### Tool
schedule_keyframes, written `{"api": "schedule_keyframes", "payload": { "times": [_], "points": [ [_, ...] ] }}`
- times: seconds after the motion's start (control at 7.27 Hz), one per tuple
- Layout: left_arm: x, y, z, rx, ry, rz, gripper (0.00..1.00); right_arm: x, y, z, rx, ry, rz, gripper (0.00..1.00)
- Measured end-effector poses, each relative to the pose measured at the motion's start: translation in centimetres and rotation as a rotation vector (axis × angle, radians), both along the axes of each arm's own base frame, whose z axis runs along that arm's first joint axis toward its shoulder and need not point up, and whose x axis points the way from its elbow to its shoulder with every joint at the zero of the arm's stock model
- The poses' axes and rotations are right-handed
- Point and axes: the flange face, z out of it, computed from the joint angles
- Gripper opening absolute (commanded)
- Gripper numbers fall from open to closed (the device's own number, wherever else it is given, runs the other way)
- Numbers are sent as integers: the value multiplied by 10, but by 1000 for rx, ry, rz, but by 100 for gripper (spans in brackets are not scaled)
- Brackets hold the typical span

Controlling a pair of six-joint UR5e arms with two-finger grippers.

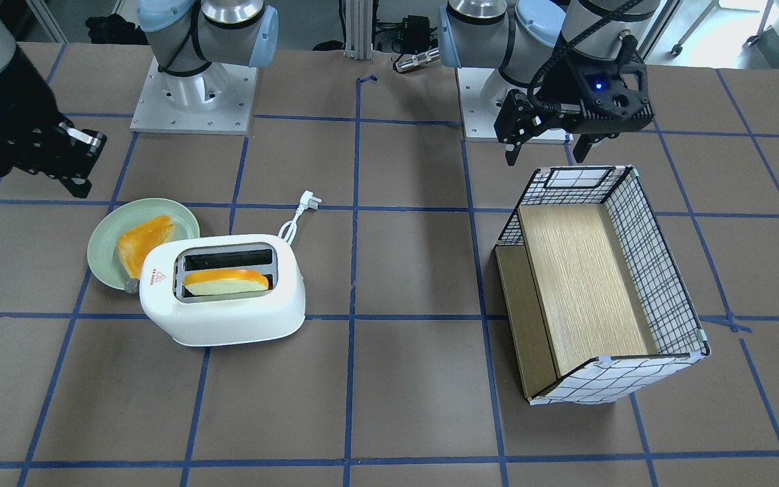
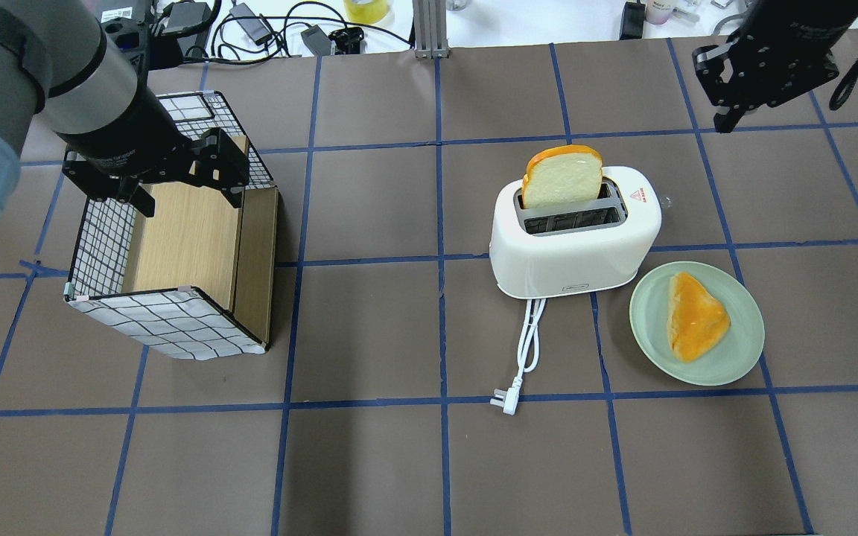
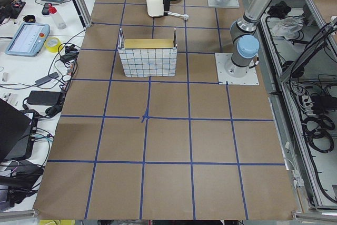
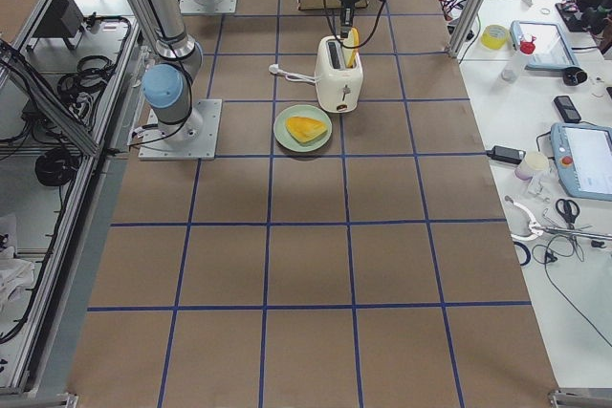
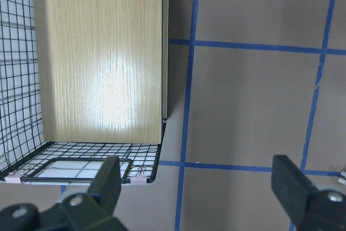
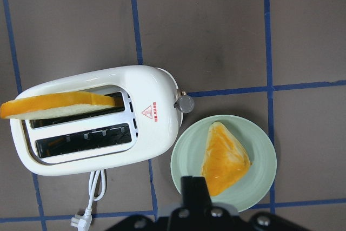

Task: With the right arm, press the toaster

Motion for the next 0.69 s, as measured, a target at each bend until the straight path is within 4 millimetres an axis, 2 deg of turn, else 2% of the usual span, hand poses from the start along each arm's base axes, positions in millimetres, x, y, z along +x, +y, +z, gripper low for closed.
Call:
{"api": "schedule_keyframes", "payload": {
  "times": [0.28,0.41,0.55,0.69],
  "points": [
    [0,0,0,0,0,0,100,47,6,-3,-5,23,8,0],
    [0,0,0,0,0,0,100,60,8,-5,-6,25,16,34],
    [0,0,0,0,0,0,100,65,8,-6,-15,27,26,99],
    [0,0,0,0,-1,1,100,67,6,-6,-33,32,42,100]
  ]
}}
